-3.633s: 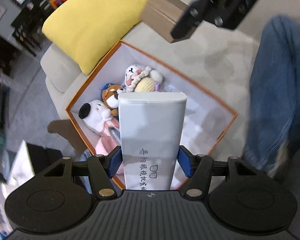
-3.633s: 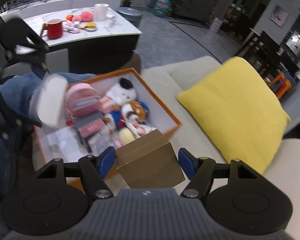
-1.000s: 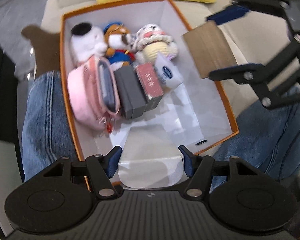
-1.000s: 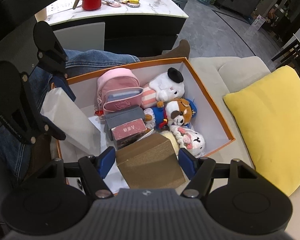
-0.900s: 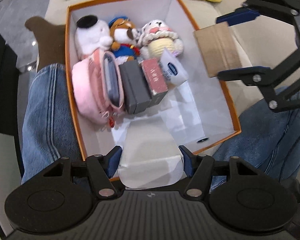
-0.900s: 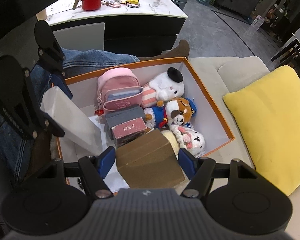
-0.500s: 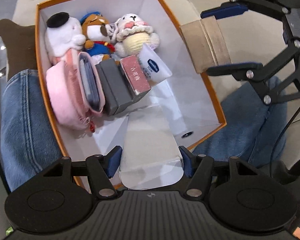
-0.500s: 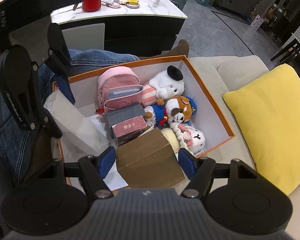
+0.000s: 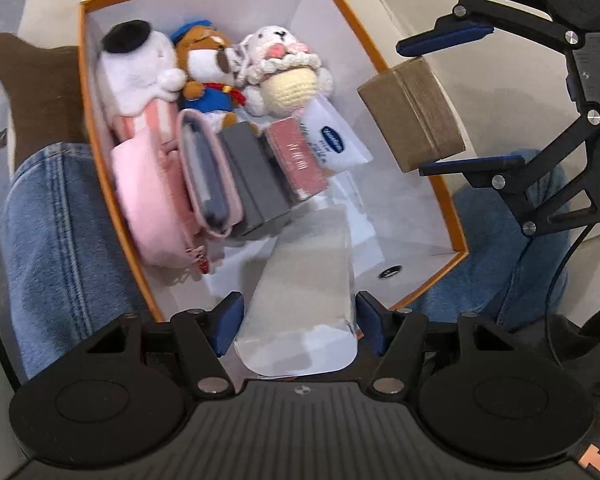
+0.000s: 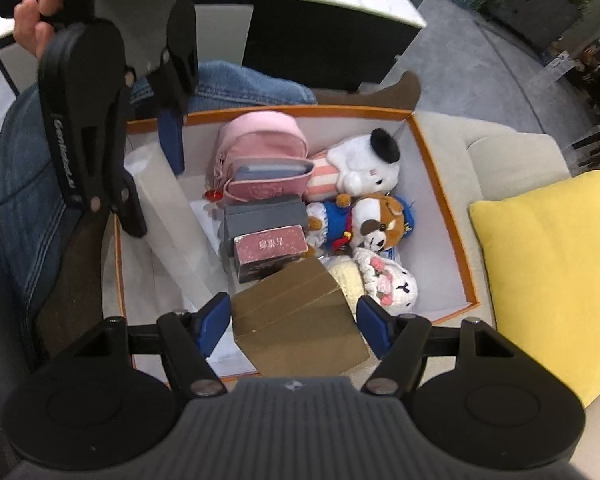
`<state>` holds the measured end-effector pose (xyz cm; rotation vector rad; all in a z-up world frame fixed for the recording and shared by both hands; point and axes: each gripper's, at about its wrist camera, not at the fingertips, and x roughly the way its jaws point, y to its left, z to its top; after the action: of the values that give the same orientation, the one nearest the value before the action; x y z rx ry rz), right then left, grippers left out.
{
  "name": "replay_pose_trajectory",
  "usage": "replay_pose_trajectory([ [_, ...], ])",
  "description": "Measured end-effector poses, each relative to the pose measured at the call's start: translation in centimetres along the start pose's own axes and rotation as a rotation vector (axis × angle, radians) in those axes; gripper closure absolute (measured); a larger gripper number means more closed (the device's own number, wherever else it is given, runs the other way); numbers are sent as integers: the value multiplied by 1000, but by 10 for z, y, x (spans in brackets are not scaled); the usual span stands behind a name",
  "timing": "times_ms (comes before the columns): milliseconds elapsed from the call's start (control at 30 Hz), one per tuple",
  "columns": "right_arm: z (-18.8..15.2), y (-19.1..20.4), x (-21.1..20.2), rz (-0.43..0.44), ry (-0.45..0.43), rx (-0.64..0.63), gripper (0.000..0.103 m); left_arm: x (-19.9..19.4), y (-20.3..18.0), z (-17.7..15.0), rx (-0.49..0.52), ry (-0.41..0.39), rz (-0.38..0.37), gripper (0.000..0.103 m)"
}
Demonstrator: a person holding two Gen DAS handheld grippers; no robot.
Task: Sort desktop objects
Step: 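Lower the brown cardboard box into the orange box and open the right gripper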
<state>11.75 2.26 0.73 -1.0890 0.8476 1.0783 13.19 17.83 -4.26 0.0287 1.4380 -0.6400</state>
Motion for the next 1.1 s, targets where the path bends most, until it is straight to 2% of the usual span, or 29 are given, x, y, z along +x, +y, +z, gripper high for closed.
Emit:
replay_pose_trajectory([
  [133,9,2,9,3,40,-26,32,-6,5,-6,5,-50,61,32],
  [233,12,1,18,-6,91,-34,36,-8,3,-10,23,-66,72,32],
  [300,11,1,24,-31,122,-43,42,-8,-2,-12,48,-83,94,32],
  [467,6,-6,28,-19,152,-3,57,-1,-17,-14,114,-89,97,32],
  [633,5,-4,30,-19,161,-9,57,3,-26,-14,138,-115,115,32],
  [800,6,1,31,25,158,-5,55,1,-33,-13,146,-153,113,32],
  [1100,-4,25,30,56,120,44,53,-5,-68,-23,213,-223,188,32],
])
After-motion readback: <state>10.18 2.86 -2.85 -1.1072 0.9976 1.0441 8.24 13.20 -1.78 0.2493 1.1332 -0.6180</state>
